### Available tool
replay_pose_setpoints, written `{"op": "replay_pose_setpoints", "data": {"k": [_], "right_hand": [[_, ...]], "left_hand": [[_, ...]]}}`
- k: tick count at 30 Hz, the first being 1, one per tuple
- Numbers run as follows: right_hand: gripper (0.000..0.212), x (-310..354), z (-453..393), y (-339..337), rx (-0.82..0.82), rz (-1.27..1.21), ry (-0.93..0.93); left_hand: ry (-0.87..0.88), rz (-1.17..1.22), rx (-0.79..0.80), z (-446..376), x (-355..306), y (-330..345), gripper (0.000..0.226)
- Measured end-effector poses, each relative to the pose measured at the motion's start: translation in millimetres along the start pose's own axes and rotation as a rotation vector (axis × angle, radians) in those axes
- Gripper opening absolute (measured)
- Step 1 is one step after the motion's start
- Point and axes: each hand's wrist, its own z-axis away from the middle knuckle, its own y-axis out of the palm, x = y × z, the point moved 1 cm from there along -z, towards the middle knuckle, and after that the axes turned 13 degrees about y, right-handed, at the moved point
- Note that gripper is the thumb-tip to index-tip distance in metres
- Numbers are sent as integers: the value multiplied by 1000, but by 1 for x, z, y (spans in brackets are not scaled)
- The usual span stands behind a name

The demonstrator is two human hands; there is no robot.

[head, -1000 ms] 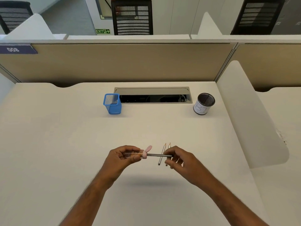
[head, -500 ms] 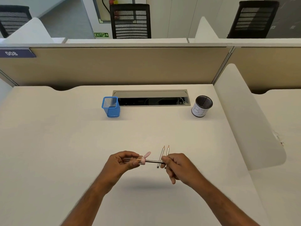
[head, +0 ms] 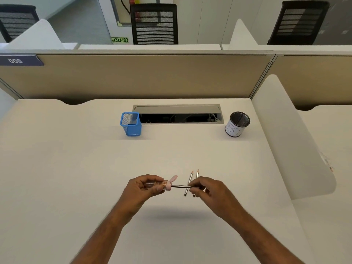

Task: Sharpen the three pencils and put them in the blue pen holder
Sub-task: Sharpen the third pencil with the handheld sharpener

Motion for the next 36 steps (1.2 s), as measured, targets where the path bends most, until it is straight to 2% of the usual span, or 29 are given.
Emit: {"op": "replay_pose_setpoints", "data": {"k": [4,9,12,15,20,25,29,33,36], "right_hand": [[12,0,-3,2,88,-107,51],[38,-3,-11,9,261,-352,273],[41,1,-10,7,273,-336,268],[25,3,-5,1,229,-260,188],[18,1,2,-8,61,-130,9],[8,4,3,-8,-79,-92,-71],[19,4,1,-4,10,-167,-7],[33,6,-5,-3,183,-346,187],[37,4,-4,0,215,-406,231]], "left_hand": [[-14,-3,4,2,1,0,24],[-18,-32,42,3,-1,1,21],[-20,-31,25,2,-2,0,21],[-12,-28,10,1,-2,-1,22],[9,-5,8,-2,-6,4,22],[45,24,-10,-3,-12,9,24],[39,7,5,-3,-13,7,22],[13,-51,45,0,-11,9,21],[13,-61,43,1,-8,9,20]]}}
